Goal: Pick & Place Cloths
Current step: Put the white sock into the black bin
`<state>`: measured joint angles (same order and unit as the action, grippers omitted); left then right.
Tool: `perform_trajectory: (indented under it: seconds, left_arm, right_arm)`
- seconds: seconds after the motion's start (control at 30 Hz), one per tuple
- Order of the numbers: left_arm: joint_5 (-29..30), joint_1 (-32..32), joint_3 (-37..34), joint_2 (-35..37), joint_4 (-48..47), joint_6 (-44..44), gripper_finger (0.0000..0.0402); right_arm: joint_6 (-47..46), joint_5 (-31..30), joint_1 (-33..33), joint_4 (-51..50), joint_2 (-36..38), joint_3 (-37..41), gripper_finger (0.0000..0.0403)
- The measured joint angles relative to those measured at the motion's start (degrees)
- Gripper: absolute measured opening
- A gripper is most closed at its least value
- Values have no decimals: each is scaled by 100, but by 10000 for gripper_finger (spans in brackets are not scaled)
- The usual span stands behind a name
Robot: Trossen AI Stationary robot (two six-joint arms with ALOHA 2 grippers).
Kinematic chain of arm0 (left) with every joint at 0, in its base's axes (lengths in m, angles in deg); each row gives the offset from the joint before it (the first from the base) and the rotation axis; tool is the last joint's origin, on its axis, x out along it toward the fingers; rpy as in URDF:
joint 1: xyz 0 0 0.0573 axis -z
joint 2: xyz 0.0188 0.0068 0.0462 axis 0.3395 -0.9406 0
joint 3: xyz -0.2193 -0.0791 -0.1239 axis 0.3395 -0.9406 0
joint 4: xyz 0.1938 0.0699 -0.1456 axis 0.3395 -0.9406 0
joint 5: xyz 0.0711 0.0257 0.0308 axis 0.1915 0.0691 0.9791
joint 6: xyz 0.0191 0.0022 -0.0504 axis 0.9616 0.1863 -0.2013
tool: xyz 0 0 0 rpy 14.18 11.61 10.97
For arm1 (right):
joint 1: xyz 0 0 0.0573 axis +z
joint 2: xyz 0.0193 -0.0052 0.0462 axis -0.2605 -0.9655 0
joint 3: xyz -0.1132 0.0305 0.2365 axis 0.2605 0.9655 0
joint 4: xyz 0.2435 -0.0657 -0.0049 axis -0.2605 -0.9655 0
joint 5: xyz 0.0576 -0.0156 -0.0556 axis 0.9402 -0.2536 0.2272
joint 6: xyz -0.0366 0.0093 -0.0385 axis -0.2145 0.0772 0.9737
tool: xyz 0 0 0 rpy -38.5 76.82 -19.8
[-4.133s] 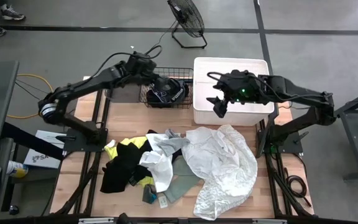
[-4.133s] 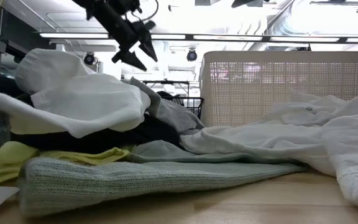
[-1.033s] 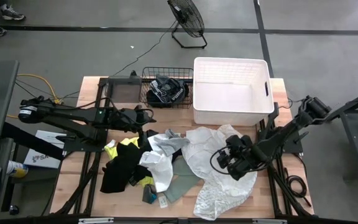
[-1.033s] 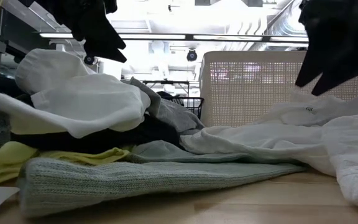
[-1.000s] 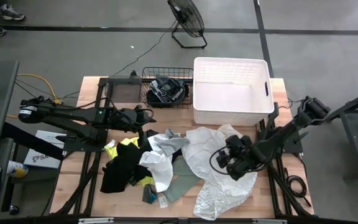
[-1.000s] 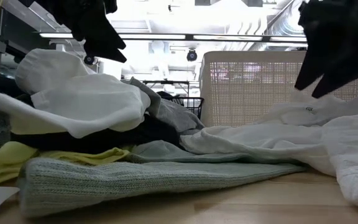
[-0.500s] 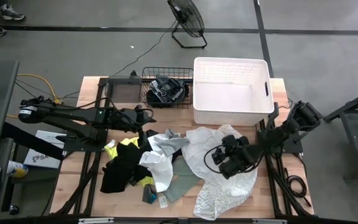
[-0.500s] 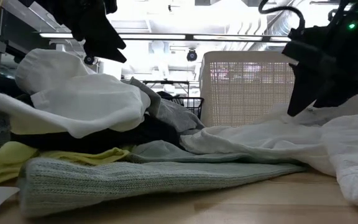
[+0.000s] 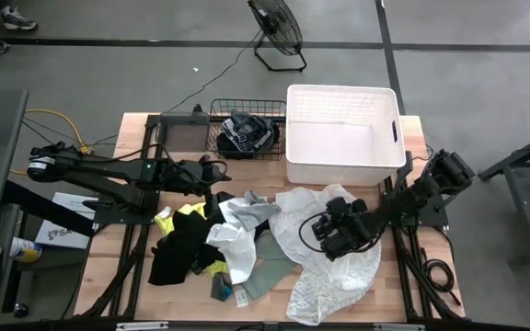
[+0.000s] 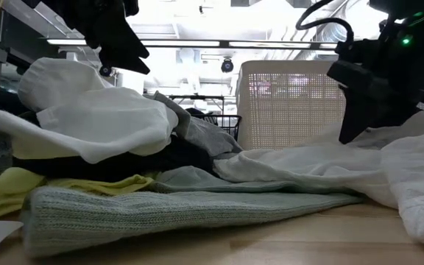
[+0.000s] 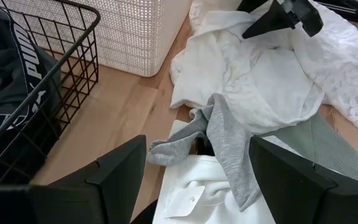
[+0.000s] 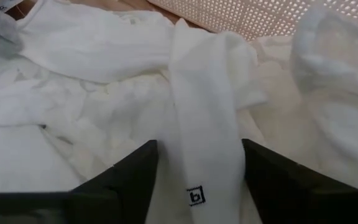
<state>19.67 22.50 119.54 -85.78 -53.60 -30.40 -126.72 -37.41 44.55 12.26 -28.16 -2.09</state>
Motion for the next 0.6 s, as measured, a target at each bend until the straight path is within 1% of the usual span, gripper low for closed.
perform_trajectory:
  seconds: [0.33,0.47,0.5,0.6]
  left_arm:
    - [1,0,0,0,0,-1,280]
    - [1,0,0,0,15,-1,280]
    - [1,0,0,0,17,-1,280]
    - [0,0,0,0,22,-1,280]
  right_arm:
    - [6,138,0,-135,0,0,85]
    - [105,224,0,-133,2,0,26]
    - [139,257,0,-133,2,0,16]
    - [153,310,0,-131,2,0,12]
